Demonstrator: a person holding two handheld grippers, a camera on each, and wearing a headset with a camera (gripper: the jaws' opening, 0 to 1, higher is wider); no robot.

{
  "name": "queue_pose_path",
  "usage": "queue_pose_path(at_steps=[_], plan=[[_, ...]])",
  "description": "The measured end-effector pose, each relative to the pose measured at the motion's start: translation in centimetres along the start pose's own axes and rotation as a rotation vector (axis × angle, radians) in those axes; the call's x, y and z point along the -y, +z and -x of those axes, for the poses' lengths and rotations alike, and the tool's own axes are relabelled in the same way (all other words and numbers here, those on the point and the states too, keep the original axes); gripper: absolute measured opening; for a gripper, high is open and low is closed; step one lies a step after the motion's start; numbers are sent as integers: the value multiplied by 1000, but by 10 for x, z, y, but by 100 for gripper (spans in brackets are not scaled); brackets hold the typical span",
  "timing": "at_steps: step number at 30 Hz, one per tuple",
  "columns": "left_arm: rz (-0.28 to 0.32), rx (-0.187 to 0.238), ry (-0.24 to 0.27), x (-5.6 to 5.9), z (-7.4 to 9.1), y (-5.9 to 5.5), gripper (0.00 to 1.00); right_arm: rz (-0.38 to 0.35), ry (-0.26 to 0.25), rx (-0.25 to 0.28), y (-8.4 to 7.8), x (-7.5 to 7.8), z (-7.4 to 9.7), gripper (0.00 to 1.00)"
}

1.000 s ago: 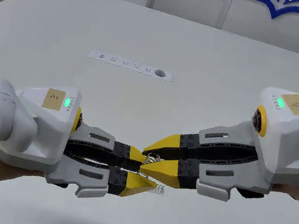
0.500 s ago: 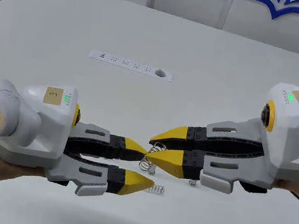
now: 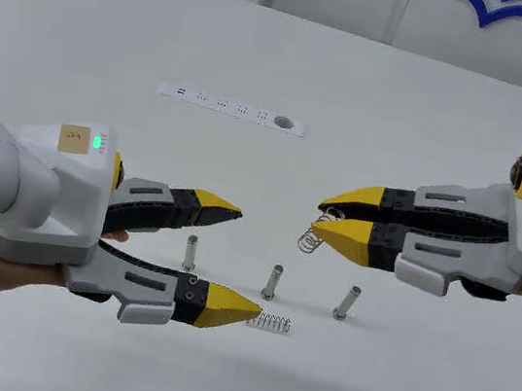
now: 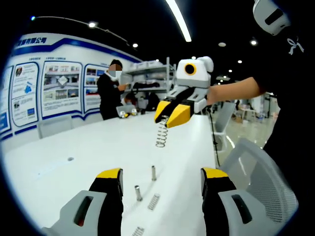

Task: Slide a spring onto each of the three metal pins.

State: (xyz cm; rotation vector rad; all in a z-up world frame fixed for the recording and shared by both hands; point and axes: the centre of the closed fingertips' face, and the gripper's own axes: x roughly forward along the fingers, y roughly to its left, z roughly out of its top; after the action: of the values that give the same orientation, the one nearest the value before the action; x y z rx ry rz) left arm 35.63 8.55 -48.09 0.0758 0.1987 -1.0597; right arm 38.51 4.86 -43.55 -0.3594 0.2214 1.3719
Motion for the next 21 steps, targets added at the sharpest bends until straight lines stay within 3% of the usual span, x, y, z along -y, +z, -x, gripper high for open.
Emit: queue_pose_path(at_steps=[8,10,16,21], plan=[[8,7,59,-17,6,1,83,-38,-102,-27,-21,29,10,11],[-19,-6,94,-25,10,-1,86,-53,-129,-31,-28,37,12,11],[1,-8,142,-41,21,-7,92,-103,-211,-64,-55,59,17,11],[-5,-44,184,-53,28,-17,100,-139,-264,-116,-85,75,20,11]])
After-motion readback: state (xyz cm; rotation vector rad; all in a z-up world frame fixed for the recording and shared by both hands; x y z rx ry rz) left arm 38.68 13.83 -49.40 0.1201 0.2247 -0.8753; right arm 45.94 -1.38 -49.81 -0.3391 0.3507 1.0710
